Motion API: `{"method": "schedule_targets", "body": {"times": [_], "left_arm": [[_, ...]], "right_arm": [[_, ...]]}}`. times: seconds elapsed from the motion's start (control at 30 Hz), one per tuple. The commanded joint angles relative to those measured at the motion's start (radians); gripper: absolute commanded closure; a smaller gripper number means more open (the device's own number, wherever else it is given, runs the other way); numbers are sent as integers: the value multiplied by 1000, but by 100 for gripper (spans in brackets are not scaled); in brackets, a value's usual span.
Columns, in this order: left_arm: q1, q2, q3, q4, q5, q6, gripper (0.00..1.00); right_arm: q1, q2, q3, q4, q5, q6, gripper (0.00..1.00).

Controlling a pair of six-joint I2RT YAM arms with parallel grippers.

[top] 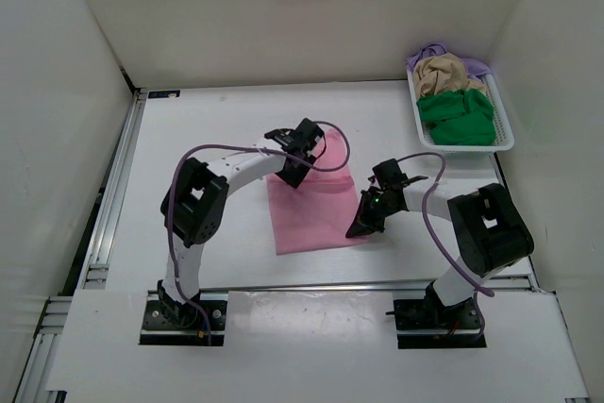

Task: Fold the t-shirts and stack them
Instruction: Fold the folded rectangular tshirt in 1/3 of the way

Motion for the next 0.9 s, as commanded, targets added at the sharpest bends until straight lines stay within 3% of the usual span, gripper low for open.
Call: {"method": "schedule_targets", "body": {"times": [0.0, 0.17, 0.27, 0.4, 0.43, 0.53, 0.63, 0.67, 0.77, 0.87], "left_arm": [[45, 11, 73, 11, -46, -1, 21], [114, 43, 85, 1, -81, -1, 21], [142, 5, 99, -38, -28, -1, 20], [182, -115, 113, -129, 98, -1, 18], [182, -139, 104, -147, 133, -1, 18], [182, -242, 37, -221, 330, -1, 18], [129, -352, -173, -221, 501, -1, 18], [109, -375, -301, -200, 525, -1, 18], [40, -419, -472, -128, 565, -1, 18], [18, -428, -502, -80, 623, -1, 18]], "right_arm": [[12, 8, -15, -72, 59, -39, 100], [12, 8, 27, -102, 50, -71, 100], [12, -34, 67, -153, 50, -101, 99], [12, -121, 174, -260, 126, -145, 65], [12, -135, 216, -283, 148, -154, 50], [12, -178, 256, -368, 226, -190, 34], [-11, -189, 236, -392, 226, -216, 31], [-23, -189, 221, -392, 211, -216, 31], [-36, -146, 163, -353, 179, -216, 31], [-36, -89, 132, -293, 136, -207, 34]]}}
